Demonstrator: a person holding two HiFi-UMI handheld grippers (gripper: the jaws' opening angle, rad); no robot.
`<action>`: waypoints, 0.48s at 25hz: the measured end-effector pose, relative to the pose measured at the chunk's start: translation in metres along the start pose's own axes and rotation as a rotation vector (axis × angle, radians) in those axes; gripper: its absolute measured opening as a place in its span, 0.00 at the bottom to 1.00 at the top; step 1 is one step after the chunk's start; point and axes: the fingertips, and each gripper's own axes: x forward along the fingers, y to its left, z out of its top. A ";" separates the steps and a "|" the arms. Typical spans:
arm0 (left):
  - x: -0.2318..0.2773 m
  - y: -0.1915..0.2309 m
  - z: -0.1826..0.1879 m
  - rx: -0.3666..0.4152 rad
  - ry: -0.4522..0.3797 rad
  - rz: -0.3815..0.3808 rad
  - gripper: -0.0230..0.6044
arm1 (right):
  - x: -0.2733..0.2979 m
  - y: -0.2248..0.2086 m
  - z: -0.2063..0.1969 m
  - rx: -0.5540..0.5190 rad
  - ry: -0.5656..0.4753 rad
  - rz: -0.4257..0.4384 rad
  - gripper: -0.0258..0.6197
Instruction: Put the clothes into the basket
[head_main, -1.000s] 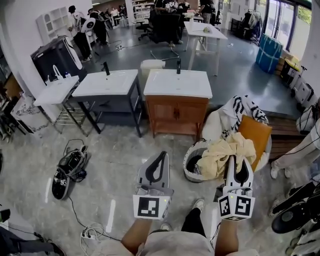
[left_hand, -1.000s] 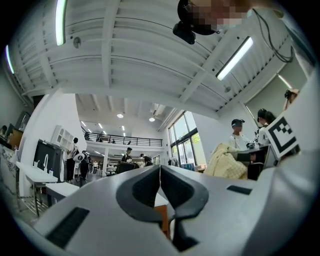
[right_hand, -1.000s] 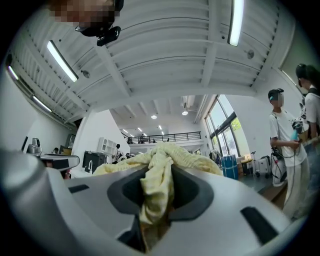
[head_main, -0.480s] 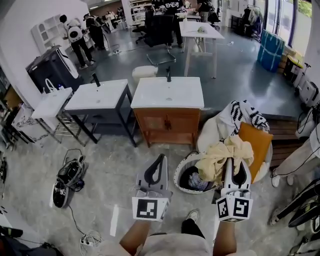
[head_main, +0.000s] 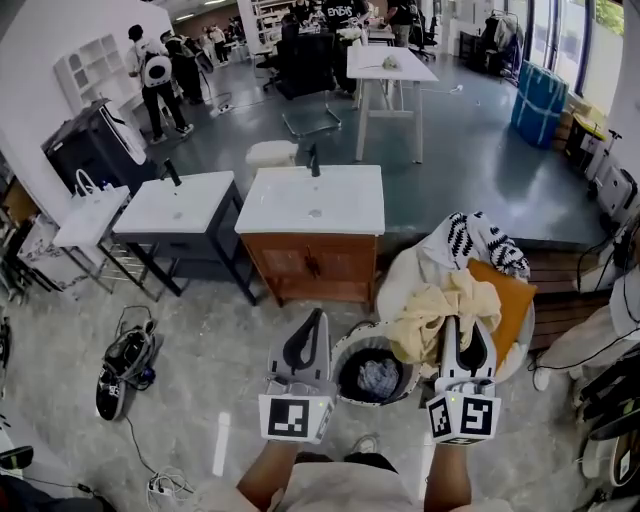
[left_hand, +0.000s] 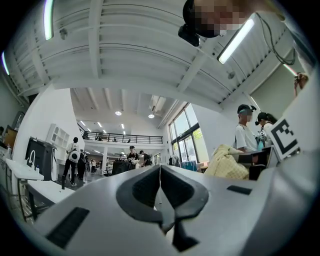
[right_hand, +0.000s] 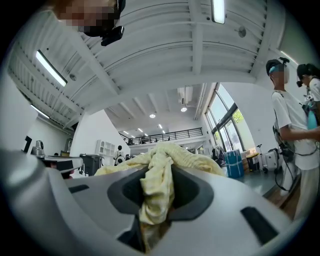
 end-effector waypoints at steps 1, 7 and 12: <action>0.005 -0.001 -0.002 -0.001 0.004 0.003 0.05 | 0.005 -0.004 -0.001 0.000 0.002 0.002 0.18; 0.035 0.005 -0.016 -0.005 0.018 0.020 0.05 | 0.038 -0.013 -0.016 0.015 0.012 0.014 0.18; 0.069 0.026 -0.036 -0.032 0.025 0.014 0.05 | 0.074 -0.010 -0.034 -0.008 0.038 0.010 0.18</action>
